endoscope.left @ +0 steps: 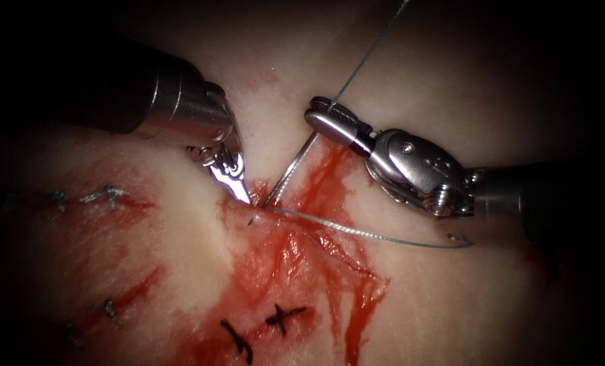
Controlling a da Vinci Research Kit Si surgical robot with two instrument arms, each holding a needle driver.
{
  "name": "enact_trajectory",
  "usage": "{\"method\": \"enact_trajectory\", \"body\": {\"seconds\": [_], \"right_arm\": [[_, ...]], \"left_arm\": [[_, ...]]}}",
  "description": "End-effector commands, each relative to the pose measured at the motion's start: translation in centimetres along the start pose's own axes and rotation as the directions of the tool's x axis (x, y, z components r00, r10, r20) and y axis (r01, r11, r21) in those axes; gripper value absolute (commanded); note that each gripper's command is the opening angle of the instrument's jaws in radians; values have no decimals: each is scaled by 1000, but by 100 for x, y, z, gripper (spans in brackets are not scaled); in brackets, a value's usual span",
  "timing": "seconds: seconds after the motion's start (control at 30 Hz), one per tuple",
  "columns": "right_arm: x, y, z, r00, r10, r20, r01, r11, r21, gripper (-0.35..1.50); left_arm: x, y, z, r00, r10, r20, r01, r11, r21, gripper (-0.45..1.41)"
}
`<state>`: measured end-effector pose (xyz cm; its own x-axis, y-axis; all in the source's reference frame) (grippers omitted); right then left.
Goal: Wound Closure
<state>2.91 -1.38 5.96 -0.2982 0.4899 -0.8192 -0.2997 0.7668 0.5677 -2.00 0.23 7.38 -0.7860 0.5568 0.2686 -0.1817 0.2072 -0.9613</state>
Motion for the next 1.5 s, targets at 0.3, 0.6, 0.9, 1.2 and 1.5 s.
{"method": "enact_trajectory", "body": {"seconds": [0.3,0.6,0.9,1.2,1.5], "right_arm": [[-28,-28,3,959,284,11,-284,959,-4,-35],[-50,-58,-1,856,516,-6,-516,855,-44,-35],[-53,-53,-5,858,514,-6,-513,857,-50,-35],[-53,-35,-10,860,510,-10,-510,859,-56,-35],[-57,-33,-11,863,505,-18,-505,860,-67,-35]], "left_arm": [[5,-4,2,1000,1,1,-1,1000,0,-45],[4,-3,1,1000,0,3,0,1000,-2,-45],[5,5,-12,996,83,-30,-83,996,12,67],[25,103,-108,898,320,-302,-233,928,290,64],[-47,102,-50,611,772,-171,-626,605,492,30]]}}
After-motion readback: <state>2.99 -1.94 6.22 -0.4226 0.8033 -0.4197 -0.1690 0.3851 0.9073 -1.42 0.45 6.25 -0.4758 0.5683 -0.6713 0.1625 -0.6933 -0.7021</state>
